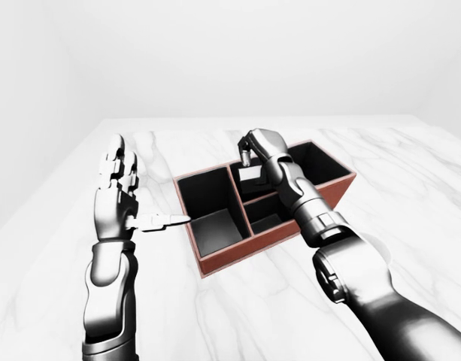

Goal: Pick up the book and place it in the front compartment of the caddy.

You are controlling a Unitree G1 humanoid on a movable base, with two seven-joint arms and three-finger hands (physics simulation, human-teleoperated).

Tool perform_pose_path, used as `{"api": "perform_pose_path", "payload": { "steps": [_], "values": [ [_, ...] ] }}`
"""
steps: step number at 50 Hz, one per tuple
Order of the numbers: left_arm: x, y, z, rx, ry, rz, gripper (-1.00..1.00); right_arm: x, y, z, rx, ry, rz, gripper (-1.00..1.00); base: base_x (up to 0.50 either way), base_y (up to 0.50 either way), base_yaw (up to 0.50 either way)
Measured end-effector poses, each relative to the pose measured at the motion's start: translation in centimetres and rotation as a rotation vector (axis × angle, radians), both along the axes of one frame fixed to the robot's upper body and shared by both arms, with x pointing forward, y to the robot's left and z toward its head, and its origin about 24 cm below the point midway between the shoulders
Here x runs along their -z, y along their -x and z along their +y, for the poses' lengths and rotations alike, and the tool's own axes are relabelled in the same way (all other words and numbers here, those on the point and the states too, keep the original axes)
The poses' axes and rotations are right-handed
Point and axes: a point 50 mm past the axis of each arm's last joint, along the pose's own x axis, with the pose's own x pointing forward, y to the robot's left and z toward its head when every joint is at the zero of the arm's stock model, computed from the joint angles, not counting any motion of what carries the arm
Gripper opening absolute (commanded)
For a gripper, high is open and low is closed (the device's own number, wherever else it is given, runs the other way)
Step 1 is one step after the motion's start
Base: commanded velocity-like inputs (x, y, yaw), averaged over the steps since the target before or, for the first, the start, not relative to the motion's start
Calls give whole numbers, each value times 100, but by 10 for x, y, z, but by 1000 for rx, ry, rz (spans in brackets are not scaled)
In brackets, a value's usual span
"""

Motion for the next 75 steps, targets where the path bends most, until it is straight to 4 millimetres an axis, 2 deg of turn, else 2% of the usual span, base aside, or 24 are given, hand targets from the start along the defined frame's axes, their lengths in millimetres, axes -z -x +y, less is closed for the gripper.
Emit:
{"api": "perform_pose_path", "payload": {
  "steps": [60, 61, 75],
  "values": [
    [1, 0, 1, -4, -2, 3, 96, 9, 1, 2, 9, 29, 1, -100, 0, 0, 0],
    [1, 0, 1, -4, -2, 3, 96, 9, 1, 2, 9, 30, -1, 100, 0, 0, 0],
    [1, 0, 0, -5, -3, 4, 96, 2, 1, 3, 13, 26, -42, 100, 0, 0, 0]
  ]
}}
